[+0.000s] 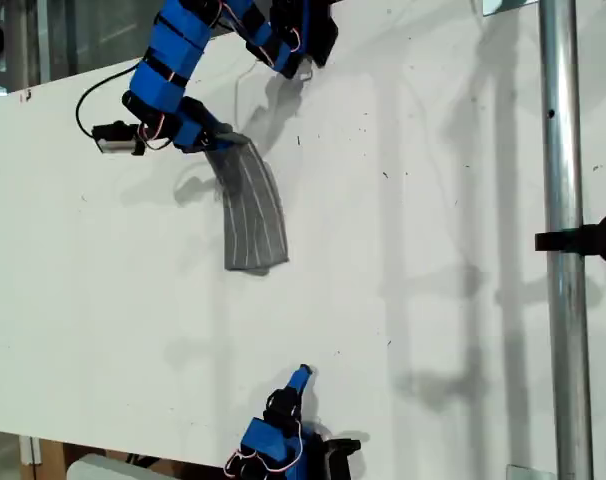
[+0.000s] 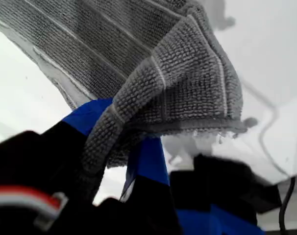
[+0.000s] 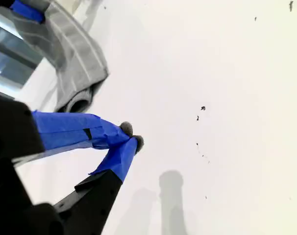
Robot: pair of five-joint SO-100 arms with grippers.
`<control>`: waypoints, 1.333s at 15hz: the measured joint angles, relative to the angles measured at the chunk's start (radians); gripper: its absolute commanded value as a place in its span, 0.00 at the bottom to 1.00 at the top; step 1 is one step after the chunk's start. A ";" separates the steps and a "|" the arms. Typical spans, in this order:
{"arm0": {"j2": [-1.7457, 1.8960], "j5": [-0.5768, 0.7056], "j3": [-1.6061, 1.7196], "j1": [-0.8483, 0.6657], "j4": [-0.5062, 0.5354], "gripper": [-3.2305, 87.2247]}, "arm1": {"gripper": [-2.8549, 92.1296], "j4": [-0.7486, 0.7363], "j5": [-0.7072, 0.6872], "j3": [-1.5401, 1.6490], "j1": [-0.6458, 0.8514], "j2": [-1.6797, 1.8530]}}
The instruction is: Grasp corners of a towel and fold twice.
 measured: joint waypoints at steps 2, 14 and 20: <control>0.000 0.000 0.005 0.015 -0.009 0.00 | 0.03 0.192 0.137 0.012 -0.041 0.201; 0.000 0.009 0.014 0.038 -0.014 0.00 | 0.30 -0.374 0.202 -0.167 -0.304 -0.434; 0.000 0.000 0.034 0.038 -0.014 0.04 | 0.18 -0.377 0.176 -0.207 -0.308 -0.035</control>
